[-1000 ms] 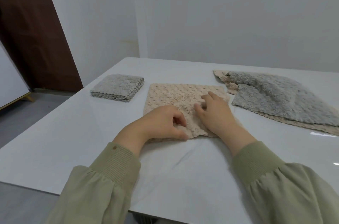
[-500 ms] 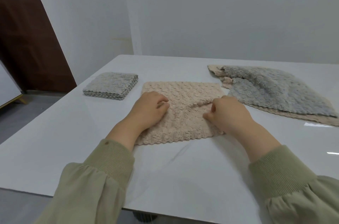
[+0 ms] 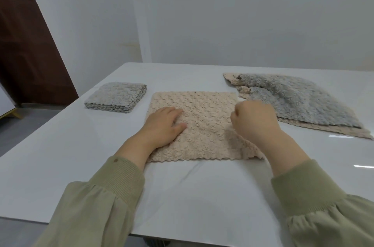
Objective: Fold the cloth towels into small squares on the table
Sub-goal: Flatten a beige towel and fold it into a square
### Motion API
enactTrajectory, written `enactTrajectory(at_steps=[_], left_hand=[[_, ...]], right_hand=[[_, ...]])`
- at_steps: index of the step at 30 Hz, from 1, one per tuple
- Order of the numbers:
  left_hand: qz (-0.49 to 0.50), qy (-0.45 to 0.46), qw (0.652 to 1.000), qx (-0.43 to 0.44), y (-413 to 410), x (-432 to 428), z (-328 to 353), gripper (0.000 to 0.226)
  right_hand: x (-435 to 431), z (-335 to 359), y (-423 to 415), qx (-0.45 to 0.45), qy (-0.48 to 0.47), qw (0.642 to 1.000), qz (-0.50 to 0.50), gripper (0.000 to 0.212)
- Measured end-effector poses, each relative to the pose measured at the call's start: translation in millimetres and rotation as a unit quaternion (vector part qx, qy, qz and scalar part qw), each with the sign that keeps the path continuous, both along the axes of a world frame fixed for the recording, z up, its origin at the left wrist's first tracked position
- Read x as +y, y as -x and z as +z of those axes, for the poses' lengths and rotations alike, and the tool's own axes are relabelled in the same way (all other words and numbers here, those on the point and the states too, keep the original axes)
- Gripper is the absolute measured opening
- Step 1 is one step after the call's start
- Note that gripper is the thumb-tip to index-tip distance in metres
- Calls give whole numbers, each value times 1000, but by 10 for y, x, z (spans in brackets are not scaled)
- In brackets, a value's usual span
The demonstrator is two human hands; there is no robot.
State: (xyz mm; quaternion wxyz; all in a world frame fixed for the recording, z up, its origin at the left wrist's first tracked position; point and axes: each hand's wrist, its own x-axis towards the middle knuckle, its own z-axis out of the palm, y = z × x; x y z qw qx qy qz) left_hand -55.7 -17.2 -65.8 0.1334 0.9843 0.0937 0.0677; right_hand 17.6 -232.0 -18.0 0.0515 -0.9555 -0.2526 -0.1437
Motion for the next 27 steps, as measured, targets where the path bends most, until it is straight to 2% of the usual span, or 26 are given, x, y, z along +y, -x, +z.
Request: enactTrajectory(at_steps=[1,2,5,8,15,17,19,20,22,24,27], left_hand=[[5,0,1000,0,3,-7,4,60],[11,-3,1000,12,10,-13,5,62],[19,-37,995,88,36,-20,5,64],[9,-35,993,116,56,11,16,63],[8,-18,988,156,125,77,56,65],[26,-6,994,101,120,48,69,64],[23,-1,999,26,108,5,75,61],[10,-4,1000,15,97,-14,68,61],[-8,-29,997,64,74,-31,34,63],[1,-48,991,127,58,-26,4,66],[1,-24,992,125,64,9,34,65]], right_hand=[[50,-64,14,-29,-31,999,22,25],[106,-142,29,-19,-41,998,49,32],[210,-356,44,132,68,985,89,60],[166,-408,-63,237,99,965,53,65],[-49,-390,-241,247,87,965,-14,61],[-63,-387,-293,198,64,978,-28,57],[16,-393,-257,121,14,992,14,54],[76,-397,-212,106,-6,993,49,54],[193,-432,-148,128,13,987,100,56],[241,-463,-160,185,68,976,95,59],[216,-454,-238,216,68,972,58,60]])
